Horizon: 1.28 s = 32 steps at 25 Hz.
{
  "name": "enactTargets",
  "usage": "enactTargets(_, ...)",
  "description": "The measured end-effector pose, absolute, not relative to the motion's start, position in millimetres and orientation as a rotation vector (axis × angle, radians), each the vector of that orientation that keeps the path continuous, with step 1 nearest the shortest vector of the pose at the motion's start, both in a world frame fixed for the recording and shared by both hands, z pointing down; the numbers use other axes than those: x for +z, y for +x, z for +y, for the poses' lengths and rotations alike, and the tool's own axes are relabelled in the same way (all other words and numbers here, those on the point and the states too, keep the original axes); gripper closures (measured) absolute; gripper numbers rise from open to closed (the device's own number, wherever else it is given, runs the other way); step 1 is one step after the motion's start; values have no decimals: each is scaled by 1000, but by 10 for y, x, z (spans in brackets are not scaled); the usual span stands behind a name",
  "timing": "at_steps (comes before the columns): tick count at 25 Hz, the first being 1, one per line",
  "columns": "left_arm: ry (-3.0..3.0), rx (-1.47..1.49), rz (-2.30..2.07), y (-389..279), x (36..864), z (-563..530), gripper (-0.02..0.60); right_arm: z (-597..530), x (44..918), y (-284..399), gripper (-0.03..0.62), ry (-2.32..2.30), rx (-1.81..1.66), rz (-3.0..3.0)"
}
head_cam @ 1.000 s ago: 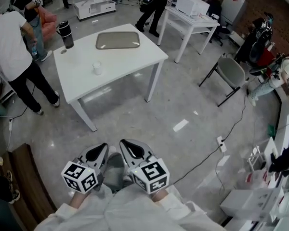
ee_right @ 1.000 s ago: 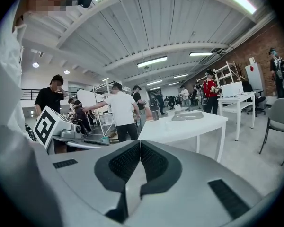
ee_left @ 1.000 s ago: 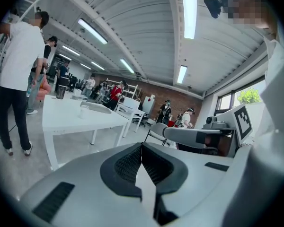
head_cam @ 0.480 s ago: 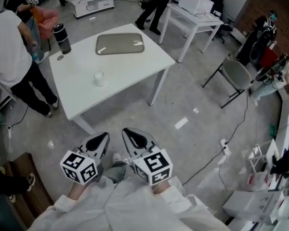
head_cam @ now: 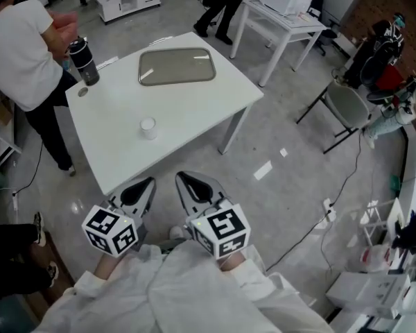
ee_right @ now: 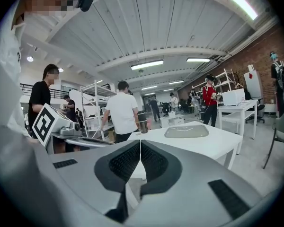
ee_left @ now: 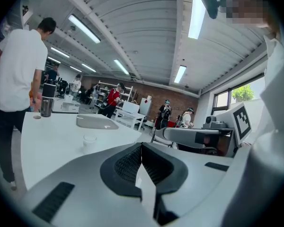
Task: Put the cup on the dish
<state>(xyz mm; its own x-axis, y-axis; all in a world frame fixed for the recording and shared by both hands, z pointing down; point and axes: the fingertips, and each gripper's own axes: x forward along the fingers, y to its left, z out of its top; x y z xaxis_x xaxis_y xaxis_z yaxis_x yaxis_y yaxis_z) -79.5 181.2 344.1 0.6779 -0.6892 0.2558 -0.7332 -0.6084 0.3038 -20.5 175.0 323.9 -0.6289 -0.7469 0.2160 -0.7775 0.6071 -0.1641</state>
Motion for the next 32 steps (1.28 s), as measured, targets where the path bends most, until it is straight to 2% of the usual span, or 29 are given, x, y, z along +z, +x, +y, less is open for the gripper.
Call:
enactTargets(14,2398,192,-1115,-943,3807,1180,572,1108,3605,-319,580,1228,492,-2672)
enactTargets(32,2330,131,-1331,-887,3614,-341,572,-468,3364,-67,579,1037,422,-2763)
